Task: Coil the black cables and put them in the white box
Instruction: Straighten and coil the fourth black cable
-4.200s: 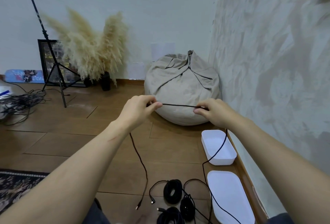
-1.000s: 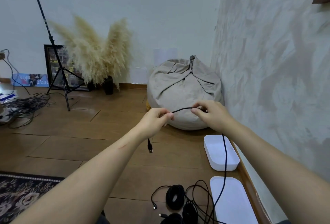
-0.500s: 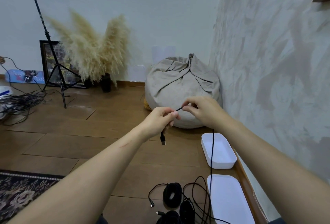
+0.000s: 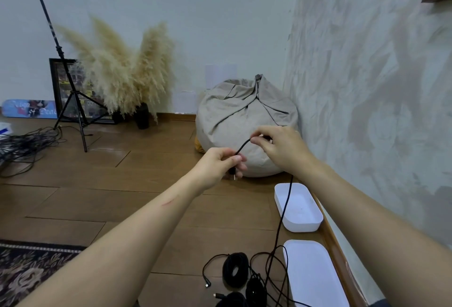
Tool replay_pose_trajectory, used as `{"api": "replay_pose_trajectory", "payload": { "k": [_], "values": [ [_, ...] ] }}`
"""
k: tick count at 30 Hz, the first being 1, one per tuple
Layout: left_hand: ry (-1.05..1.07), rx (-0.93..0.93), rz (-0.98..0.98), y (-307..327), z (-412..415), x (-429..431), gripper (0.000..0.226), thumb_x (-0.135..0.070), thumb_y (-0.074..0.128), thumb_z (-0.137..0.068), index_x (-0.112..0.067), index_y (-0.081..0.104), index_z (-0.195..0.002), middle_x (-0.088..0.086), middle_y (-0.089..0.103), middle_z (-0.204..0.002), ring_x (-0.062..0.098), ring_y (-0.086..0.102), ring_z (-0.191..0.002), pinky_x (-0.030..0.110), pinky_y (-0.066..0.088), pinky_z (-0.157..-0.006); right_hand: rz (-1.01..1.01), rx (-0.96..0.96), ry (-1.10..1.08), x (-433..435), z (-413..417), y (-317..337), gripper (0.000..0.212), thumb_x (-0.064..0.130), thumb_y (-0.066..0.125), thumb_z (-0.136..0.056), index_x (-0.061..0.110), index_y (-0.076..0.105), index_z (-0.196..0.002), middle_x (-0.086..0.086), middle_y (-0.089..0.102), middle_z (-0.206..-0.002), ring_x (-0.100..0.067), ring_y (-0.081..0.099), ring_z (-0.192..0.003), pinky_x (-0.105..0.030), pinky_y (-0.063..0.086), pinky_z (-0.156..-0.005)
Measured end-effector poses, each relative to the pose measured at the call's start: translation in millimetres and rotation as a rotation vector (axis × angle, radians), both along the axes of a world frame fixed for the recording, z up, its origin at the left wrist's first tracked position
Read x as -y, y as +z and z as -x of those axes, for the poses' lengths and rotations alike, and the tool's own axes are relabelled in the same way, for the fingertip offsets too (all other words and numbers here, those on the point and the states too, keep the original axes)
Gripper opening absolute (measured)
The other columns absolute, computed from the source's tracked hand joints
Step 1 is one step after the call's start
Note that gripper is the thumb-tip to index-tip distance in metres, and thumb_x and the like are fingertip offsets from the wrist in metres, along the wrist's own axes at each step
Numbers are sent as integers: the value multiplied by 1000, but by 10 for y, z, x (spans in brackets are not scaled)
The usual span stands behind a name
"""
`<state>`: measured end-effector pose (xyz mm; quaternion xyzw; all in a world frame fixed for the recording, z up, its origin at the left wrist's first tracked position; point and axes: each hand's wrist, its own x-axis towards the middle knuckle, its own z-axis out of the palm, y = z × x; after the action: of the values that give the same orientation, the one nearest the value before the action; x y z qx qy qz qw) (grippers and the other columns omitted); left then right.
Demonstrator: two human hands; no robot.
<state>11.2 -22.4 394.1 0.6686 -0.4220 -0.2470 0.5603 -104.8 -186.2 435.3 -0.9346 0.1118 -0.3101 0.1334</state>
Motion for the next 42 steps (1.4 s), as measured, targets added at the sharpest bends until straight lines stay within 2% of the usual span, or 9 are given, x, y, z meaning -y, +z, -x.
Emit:
{"api": "replay_pose_trajectory", "payload": {
  "k": [5, 11, 21, 25, 29, 31, 33, 37, 42],
  "values": [
    [-13, -34, 45, 50, 14, 32, 20, -7, 53, -105, 2, 64, -120, 10, 74, -99, 14, 69, -82, 26, 59, -75, -34, 106, -57, 13, -8, 49, 13, 35, 62, -97, 29, 74, -96, 15, 64, -79, -8, 55, -76, -30, 37, -69],
    [-14, -105, 57, 39, -2, 13, 23, -9, 56, -104, 4, 65, -120, 9, 73, -95, 16, 69, -81, 26, 59, -75, -91, 38, -45, 87, 35, 71, 11, 38, 63, -95, 36, 74, -99, 17, 64, -70, -2, 60, -73, -31, 47, -75],
    [-142, -129, 48, 213, 121, 45, 20, -12, 61, -101, -6, 69, -118, 8, 77, -107, 15, 72, -100, 31, 58, -93, -226, 198, -52, 9, 34, 99, 8, 33, 68, -92, 33, 76, -91, 14, 66, -70, -1, 61, -72, -27, 45, -72],
    [-172, -214, 205, 326, 142, 55, 19, -6, 59, -101, -5, 69, -116, 10, 76, -110, 21, 71, -107, 30, 57, -92, -328, 56, 8, -6, -58, -39, 12, 31, 63, -91, 33, 75, -87, 13, 69, -70, -8, 64, -75, -34, 48, -72],
    [-35, -335, 374, 369, 99, 54, 19, -5, 58, -101, -5, 69, -116, 9, 76, -109, 19, 73, -103, 25, 59, -84, -363, -154, 158, -193, -143, -163, 29, 13, 55, -99, 26, 68, -76, 15, 64, -59, 4, 56, -57, -27, 39, -64],
    [80, -343, 414, 354, 74, 69, 19, -5, 60, -100, -4, 69, -116, 10, 76, -109, 17, 72, -102, 23, 59, -84, -353, -266, 228, -329, -167, -224, 23, 21, 52, -103, 26, 69, -88, 12, 65, -57, 0, 56, -60, -28, 42, -64],
    [203, -306, 431, 316, 42, 96, 17, -3, 61, -99, -5, 70, -114, 12, 75, -109, 16, 72, -103, 23, 58, -86, -293, -337, 259, -401, -187, -238, 18, 26, 52, -102, 19, 69, -103, 8, 64, -60, -9, 58, -65, -33, 46, -71],
    [400, 40, 317, 126, -103, 124, 12, -8, 68, -95, -15, 76, -102, -2, 78, -101, 9, 72, -103, 26, 57, -93, -153, -413, 262, -437, -163, -101, 26, 28, 57, -99, 31, 59, -74, 10, 53, -61, -5, 48, -61, -30, 36, -64],
    [238, 241, 141, 33, -95, 124, 21, -14, 65, -98, -30, 75, -89, -16, 74, -76, -3, 68, -77, 14, 49, -72, -143, -320, 224, -293, -83, 57, 16, 24, 60, -97, 21, 75, -93, 19, 52, -63, 2, 49, -62, -19, 31, -62]
  ]
}}
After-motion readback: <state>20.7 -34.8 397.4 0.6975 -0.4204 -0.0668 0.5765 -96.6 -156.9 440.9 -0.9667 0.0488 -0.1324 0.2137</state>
